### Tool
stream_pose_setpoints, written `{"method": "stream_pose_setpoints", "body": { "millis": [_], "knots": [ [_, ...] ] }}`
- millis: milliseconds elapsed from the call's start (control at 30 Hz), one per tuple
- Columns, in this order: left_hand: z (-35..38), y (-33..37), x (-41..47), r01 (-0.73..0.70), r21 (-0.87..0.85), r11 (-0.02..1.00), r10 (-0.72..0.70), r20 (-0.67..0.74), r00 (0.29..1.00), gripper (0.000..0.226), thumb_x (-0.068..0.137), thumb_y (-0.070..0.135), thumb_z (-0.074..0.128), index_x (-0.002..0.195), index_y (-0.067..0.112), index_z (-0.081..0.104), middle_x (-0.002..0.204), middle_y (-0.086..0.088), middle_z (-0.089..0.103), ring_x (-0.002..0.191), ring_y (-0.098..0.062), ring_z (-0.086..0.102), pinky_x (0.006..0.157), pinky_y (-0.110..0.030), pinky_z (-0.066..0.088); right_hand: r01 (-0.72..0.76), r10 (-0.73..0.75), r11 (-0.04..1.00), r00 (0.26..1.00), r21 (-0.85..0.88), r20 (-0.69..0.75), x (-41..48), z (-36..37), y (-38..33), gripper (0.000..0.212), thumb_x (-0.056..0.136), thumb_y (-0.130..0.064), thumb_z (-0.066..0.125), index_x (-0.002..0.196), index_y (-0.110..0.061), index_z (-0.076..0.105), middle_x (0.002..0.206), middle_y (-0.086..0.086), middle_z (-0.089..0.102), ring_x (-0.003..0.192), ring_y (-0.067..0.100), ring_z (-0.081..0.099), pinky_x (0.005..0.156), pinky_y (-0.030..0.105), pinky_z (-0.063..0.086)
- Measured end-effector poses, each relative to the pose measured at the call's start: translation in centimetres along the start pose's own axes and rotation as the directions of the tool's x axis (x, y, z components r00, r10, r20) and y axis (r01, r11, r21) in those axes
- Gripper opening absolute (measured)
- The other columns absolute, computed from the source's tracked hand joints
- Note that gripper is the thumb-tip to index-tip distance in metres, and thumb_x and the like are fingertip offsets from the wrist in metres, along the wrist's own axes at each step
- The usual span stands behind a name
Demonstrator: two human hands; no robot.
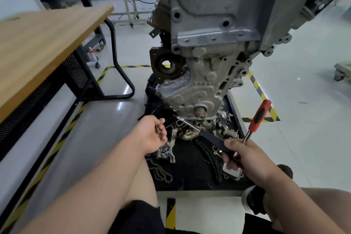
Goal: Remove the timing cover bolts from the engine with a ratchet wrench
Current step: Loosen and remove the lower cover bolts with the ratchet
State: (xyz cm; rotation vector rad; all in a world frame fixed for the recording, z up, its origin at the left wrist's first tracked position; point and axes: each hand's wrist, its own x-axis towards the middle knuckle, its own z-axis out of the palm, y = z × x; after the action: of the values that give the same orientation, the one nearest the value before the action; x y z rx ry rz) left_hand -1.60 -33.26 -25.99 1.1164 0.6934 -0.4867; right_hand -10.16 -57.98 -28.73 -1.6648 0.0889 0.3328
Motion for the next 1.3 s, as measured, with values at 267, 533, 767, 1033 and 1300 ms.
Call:
{"method": "stream_pose_setpoints", "body": {
  "millis": [267, 533, 767, 1033, 1300],
  "knots": [
    [2.9, -3.0, 1.9, 0.063, -0.166, 0.984, -0.067, -0.018, 0.998, 0.034, 0.096, -0.008, 0.029, 0.093, 0.000, 0.062, 0.094, -0.009, 0.050, 0.068, -0.014, 0.045, 0.057, -0.023, 0.045, 0.012, -0.014, 0.999, 0.999, -0.033, -0.044, -1.0, -0.7, -0.3, 0.042, 0.091, -0.037, 0.050, 0.056, -0.015, 0.060, 0.059, 0.005, 0.056, 0.052, 0.019, 0.048, 0.057, 0.028, 0.039],
    [2.3, -3.0, 2.0, 0.064, -0.255, 0.965, -0.050, 0.062, 0.997, 0.014, 0.100, 0.007, 0.048, 0.091, 0.001, 0.057, 0.069, -0.007, 0.059, 0.045, -0.008, 0.054, 0.038, -0.017, 0.044, -0.005, 0.003, 0.999, 0.999, -0.041, -0.043, -1.1, -0.3, -0.5, 0.040, 0.086, -0.039, 0.050, 0.057, -0.013, 0.060, 0.061, 0.007, 0.057, 0.053, 0.021, 0.047, 0.057, 0.024, 0.040],
    [1.1, -2.5, 1.4, 0.088, -0.122, 0.989, -0.066, 0.177, 0.982, 0.025, 0.100, 0.024, 0.050, 0.076, 0.016, 0.049, 0.048, 0.006, 0.039, 0.037, -0.007, 0.035, 0.034, -0.020, 0.033, -0.012, 0.012, 1.000, 0.999, -0.010, -0.041, -0.7, 0.3, -0.2, 0.041, 0.099, -0.021, 0.047, 0.061, -0.011, 0.061, 0.063, 0.008, 0.060, 0.053, 0.022, 0.047, 0.059, 0.027, 0.041],
    [1.0, -2.1, 0.8, 0.104, -0.149, 0.983, -0.081, 0.156, 0.984, 0.032, 0.089, -0.009, 0.029, 0.092, 0.011, 0.054, 0.071, -0.008, 0.071, 0.058, -0.018, 0.068, 0.050, -0.028, 0.053, -0.014, 0.015, 1.000, 0.997, 0.017, -0.072, -0.8, 0.1, -0.3, 0.037, 0.083, -0.038, 0.052, 0.057, -0.014, 0.062, 0.063, 0.009, 0.060, 0.052, 0.022, 0.049, 0.053, 0.021, 0.042],
    [1.5, -3.1, 1.1, -0.003, -0.077, 0.997, 0.018, 0.192, 0.981, 0.059, 0.089, -0.017, 0.030, 0.141, 0.012, 0.031, 0.077, -0.012, 0.074, 0.074, -0.024, 0.074, 0.054, -0.031, 0.058, -0.007, 0.009, 0.999, 0.998, 0.045, -0.058, -0.5, 0.0, 0.0, 0.035, 0.082, -0.039, 0.052, 0.059, -0.015, 0.062, 0.065, 0.011, 0.059, 0.050, 0.021, 0.046, 0.058, 0.028, 0.043]
  ]
}}
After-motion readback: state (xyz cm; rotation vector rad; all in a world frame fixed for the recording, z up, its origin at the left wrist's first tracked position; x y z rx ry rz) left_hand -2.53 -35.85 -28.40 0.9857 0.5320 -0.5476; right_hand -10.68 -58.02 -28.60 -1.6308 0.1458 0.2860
